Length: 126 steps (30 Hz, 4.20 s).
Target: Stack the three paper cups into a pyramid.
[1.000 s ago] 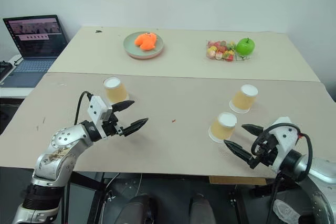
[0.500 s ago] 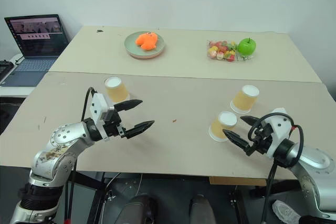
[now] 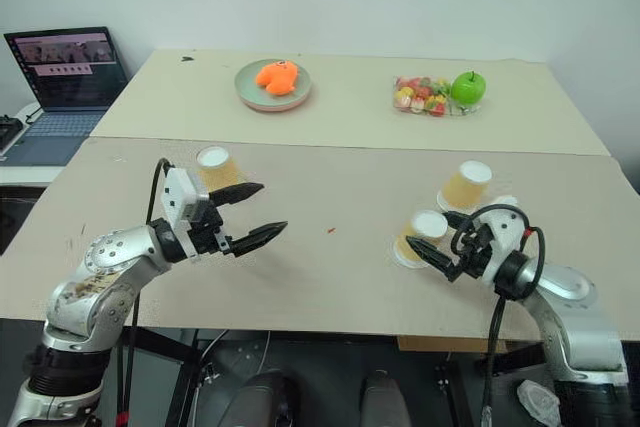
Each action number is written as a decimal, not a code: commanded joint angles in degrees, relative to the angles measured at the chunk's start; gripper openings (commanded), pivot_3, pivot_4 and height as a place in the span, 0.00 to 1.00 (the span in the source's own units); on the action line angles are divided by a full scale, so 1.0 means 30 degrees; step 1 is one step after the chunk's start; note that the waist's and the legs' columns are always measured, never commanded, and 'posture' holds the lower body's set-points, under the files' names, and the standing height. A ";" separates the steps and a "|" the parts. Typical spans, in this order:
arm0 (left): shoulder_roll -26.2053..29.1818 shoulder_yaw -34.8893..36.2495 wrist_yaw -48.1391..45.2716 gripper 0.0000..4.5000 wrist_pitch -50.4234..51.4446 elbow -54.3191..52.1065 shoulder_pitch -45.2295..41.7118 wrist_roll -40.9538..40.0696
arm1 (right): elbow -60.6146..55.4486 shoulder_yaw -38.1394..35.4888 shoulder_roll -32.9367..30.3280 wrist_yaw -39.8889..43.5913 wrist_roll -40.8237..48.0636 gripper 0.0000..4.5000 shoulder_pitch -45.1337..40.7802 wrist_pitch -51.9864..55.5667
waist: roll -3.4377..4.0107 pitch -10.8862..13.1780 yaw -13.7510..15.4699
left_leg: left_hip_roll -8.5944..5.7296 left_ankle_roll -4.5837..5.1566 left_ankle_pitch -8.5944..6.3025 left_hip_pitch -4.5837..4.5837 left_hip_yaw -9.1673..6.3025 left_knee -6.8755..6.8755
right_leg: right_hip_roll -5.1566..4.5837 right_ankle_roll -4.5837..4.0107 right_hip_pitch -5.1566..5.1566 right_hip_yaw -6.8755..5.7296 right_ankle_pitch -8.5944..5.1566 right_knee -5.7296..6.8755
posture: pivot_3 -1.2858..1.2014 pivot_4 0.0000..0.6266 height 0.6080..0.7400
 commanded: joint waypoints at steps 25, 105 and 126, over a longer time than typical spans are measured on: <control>0.0561 0.4242 0.1618 1.00 -0.0008 0.0580 0.3176 -0.0754 | 0.7848 0.6808 0.6291 0.4240 -0.1739 0.61 -1.1067 -0.2825 | -0.0026 0.0031 -0.0408 | 0.0006 -0.0043 0.0025 -0.0028 0.0001 -0.0017 | 0.0004 -0.0015 -0.0067 -0.0007 0.0009 0.0023 | 0.52 0.24 0.52; 0.0650 0.0117 -0.1177 1.00 0.2602 0.0031 -0.4804 -0.3990 | 1.0884 -0.2667 0.0224 -0.1704 -0.1895 0.99 -0.6865 -0.3037 | -0.0064 0.0088 -0.0394 | -0.0003 -0.0063 0.0039 -0.0057 0.0016 -0.0020 | 0.0008 -0.0009 -0.0077 0.0016 0.0028 0.0006 | 0.52 0.24 0.52; 0.0611 0.0897 0.0478 1.00 0.3150 -0.1058 -0.3906 -0.4475 | 1.7046 -0.1455 0.0639 0.0265 -0.2335 0.83 -1.1065 -0.5587 | -0.0063 0.0089 -0.0397 | 0.0000 -0.0071 0.0044 -0.0061 0.0016 -0.0022 | 0.0007 -0.0010 -0.0079 0.0009 0.0028 0.0007 | 0.52 0.24 0.52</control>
